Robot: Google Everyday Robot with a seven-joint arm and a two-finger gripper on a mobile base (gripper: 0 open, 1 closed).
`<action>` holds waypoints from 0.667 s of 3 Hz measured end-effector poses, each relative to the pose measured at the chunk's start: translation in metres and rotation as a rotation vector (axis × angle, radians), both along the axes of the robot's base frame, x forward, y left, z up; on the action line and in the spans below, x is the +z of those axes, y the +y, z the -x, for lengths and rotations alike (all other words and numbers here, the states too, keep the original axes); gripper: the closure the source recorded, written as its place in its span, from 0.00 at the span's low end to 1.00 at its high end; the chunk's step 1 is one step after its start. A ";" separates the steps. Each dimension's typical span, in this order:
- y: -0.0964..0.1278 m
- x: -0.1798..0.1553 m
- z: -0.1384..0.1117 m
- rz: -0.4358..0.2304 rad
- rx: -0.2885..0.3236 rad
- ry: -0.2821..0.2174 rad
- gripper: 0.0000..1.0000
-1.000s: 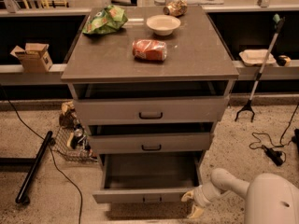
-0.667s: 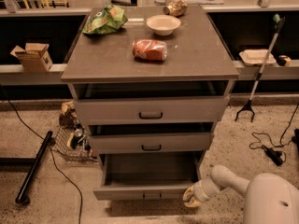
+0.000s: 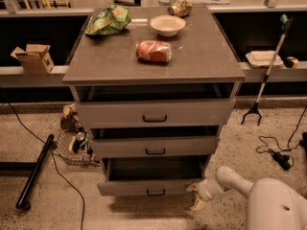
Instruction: Close bottom drawer
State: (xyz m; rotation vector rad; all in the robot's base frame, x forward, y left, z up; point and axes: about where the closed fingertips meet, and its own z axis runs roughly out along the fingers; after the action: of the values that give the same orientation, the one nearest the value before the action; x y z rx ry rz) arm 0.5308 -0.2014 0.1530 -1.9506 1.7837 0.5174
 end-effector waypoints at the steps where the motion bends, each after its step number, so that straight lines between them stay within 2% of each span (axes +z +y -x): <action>1: 0.000 -0.001 -0.014 -0.004 -0.018 -0.017 0.16; 2: 0.000 -0.003 -0.025 -0.014 -0.024 -0.017 0.00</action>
Offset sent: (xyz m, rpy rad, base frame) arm 0.0435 -0.0047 -0.0002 0.0242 -0.0242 -0.0344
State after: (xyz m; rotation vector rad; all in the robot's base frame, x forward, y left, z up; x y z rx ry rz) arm 0.5555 -0.2012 0.1502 -1.9165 1.7857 0.5021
